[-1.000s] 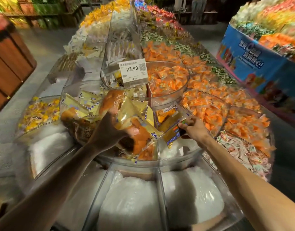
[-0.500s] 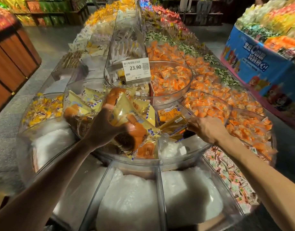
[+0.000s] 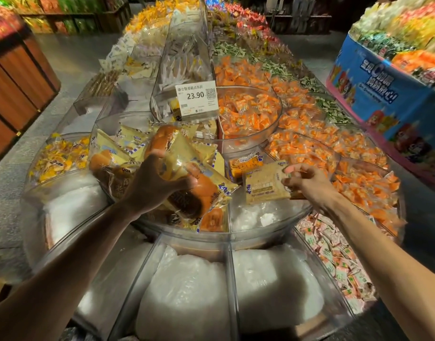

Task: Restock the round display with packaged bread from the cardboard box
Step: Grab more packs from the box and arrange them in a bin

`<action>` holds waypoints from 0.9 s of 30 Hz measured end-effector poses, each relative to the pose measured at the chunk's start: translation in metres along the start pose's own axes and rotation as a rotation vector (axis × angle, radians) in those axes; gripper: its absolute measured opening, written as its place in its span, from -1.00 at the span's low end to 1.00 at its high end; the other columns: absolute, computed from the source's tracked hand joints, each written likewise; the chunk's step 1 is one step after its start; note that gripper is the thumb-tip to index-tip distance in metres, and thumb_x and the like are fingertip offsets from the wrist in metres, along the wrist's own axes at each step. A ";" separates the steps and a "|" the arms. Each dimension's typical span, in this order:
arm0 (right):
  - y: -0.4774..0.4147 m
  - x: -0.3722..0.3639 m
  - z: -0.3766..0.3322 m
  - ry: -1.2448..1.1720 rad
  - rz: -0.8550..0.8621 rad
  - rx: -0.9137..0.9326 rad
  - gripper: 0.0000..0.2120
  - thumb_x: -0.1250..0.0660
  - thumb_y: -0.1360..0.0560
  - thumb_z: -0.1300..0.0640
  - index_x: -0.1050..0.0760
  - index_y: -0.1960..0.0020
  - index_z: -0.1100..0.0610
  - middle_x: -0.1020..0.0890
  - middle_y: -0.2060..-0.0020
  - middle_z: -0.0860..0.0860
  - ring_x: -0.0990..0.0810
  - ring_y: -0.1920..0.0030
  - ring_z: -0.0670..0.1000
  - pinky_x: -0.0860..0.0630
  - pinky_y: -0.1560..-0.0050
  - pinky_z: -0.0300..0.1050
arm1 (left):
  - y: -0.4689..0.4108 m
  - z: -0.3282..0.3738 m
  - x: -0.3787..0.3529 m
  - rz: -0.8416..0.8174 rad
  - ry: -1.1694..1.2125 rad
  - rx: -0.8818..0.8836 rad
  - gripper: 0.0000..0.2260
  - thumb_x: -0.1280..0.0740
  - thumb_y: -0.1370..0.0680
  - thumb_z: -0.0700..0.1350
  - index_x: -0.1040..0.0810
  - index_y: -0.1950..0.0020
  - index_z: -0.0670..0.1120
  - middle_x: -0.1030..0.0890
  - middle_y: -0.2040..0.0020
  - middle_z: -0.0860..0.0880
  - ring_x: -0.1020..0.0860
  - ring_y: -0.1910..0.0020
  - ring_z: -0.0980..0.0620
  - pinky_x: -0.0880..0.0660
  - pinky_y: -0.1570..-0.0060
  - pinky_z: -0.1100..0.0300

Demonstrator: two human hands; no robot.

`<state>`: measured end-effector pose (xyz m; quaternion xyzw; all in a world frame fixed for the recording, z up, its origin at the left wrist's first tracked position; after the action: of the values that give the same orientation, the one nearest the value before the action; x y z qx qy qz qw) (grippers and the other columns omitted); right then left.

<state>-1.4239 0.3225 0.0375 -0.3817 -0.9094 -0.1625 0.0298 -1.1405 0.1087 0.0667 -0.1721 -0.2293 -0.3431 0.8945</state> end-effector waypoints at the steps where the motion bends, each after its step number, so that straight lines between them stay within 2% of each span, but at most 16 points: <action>1: -0.006 -0.002 0.001 -0.034 0.022 0.006 -0.76 -0.38 -0.48 0.44 -0.54 0.03 0.11 -0.46 0.31 0.00 -0.56 0.19 0.08 -0.65 0.14 0.04 | 0.001 0.000 0.000 0.002 0.000 0.017 -0.27 -0.48 -0.09 0.37 -0.38 -0.10 0.01 -0.54 0.04 0.05 -0.57 0.10 0.14 -0.53 0.16 0.21; 4: -0.024 -0.013 -0.001 -0.112 0.022 -0.010 -0.70 -0.36 -0.49 0.46 -0.44 -0.06 0.11 -0.57 0.14 0.06 -0.64 0.12 0.12 -0.68 0.20 0.06 | 0.004 0.001 0.000 -0.013 0.027 0.048 -0.27 -0.49 -0.08 0.34 -0.37 -0.12 0.04 -0.56 0.04 0.12 -0.59 0.15 0.26 -0.51 0.22 0.37; 7: -0.050 -0.028 0.003 -0.143 0.016 -0.058 -0.61 -0.32 -0.51 0.48 -0.33 -0.15 0.10 -0.57 -0.05 0.15 -0.65 0.01 0.21 -0.67 0.12 0.14 | 0.005 0.005 -0.001 0.000 0.044 0.075 -0.22 -0.61 -0.13 0.29 -0.35 -0.18 0.05 -0.56 0.00 0.13 -0.60 0.11 0.26 -0.49 0.22 0.43; 10: -0.075 -0.044 0.008 -0.074 0.025 -0.020 -0.64 -0.32 -0.51 0.47 -0.33 -0.11 0.09 -0.57 -0.05 0.12 -0.64 -0.03 0.16 -0.66 0.20 0.02 | 0.005 0.006 -0.002 0.039 0.021 0.082 -0.27 -0.56 -0.18 0.15 -0.32 -0.24 0.03 -0.52 -0.05 0.10 -0.52 0.03 0.23 -0.41 0.18 0.45; 13: -0.095 -0.051 0.014 0.209 0.077 0.079 -0.71 -0.34 -0.55 0.38 -0.37 -0.18 0.14 -0.58 0.04 0.06 -0.60 0.05 0.05 -0.62 0.09 -0.04 | 0.003 0.006 -0.003 0.037 0.036 0.094 -0.26 -0.55 -0.17 0.15 -0.32 -0.26 0.05 -0.52 -0.10 0.10 -0.51 -0.03 0.21 -0.41 0.11 0.41; 16: -0.113 -0.051 0.023 0.621 0.198 0.241 -0.86 -0.36 -0.50 0.26 -0.54 -0.06 0.15 -0.66 0.09 0.11 -0.64 0.07 0.17 -0.60 0.01 0.11 | 0.002 0.008 -0.004 0.048 0.022 0.091 -0.18 -0.55 -0.17 0.15 -0.34 -0.35 0.00 -0.49 -0.13 0.14 -0.47 -0.02 0.30 -0.37 0.11 0.49; 18: -0.118 -0.056 0.030 0.853 0.274 0.320 -0.84 -0.34 -0.50 0.22 -0.63 -0.05 0.20 -0.64 0.01 0.25 -0.60 0.01 0.28 -0.56 -0.02 0.11 | 0.000 0.008 -0.005 0.053 -0.001 0.092 -0.18 -0.56 -0.19 0.14 -0.34 -0.37 -0.03 -0.47 -0.14 0.13 -0.47 -0.04 0.26 -0.37 0.16 0.54; 21: -0.111 -0.063 0.034 1.117 0.312 0.319 -0.75 -0.31 -0.58 0.19 -0.61 -0.22 0.18 -0.52 -0.16 0.30 -0.45 -0.16 0.30 -0.41 -0.14 0.08 | -0.002 0.008 -0.006 0.036 -0.026 0.114 -0.26 -0.59 -0.23 0.10 -0.33 -0.30 0.00 -0.45 -0.06 0.22 -0.45 0.01 0.33 -0.36 0.19 0.61; 23: -0.106 -0.063 0.031 1.170 0.331 0.243 -0.74 -0.30 -0.59 0.12 -0.61 -0.22 0.16 -0.46 -0.22 0.27 -0.39 -0.22 0.28 -0.39 -0.16 0.09 | -0.003 0.007 -0.004 0.026 -0.028 0.133 -0.22 -0.56 -0.19 0.18 -0.34 -0.30 -0.01 -0.50 -0.08 0.16 -0.49 -0.02 0.29 -0.43 0.06 0.51; 24: -0.102 -0.064 0.028 1.144 0.335 0.223 -0.73 -0.29 -0.60 0.07 -0.61 -0.21 0.18 -0.45 -0.22 0.27 -0.37 -0.24 0.28 -0.38 -0.17 0.10 | -0.004 0.005 -0.004 0.021 -0.031 0.143 -0.18 -0.56 -0.17 0.22 -0.36 -0.31 -0.03 -0.53 -0.12 0.10 -0.52 -0.07 0.20 -0.50 -0.05 0.34; 25: -0.096 -0.067 0.020 1.083 0.347 0.234 -0.69 -0.28 -0.61 0.01 -0.61 -0.20 0.19 -0.44 -0.22 0.26 -0.36 -0.25 0.28 -0.37 -0.19 0.11 | -0.005 0.003 -0.002 0.012 -0.038 0.153 -0.13 -0.57 -0.15 0.28 -0.36 -0.34 -0.04 -0.54 -0.17 0.04 -0.54 -0.12 0.10 -0.52 -0.13 0.18; 27: -0.075 -0.079 -0.006 0.830 0.319 0.336 -0.63 -0.28 -0.61 -0.09 -0.61 -0.17 0.18 -0.50 -0.21 0.22 -0.42 -0.24 0.22 -0.37 -0.20 0.06 | -0.005 0.001 0.001 -0.027 -0.049 0.186 -0.02 -0.58 -0.11 0.38 -0.35 -0.38 -0.03 -0.52 -0.26 -0.01 -0.52 -0.22 0.00 -0.52 -0.19 0.01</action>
<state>-1.4216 0.2177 0.0084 -0.4094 -0.7642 -0.1454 0.4766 -1.1430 0.1051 0.0685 -0.0937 -0.2840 -0.3280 0.8961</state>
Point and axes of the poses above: each hand's wrist, its own y-axis away from the middle knuckle, its own x-axis out of the back of the hand, z = x × y, the point moved 1 cm from there along -y, towards the middle knuckle
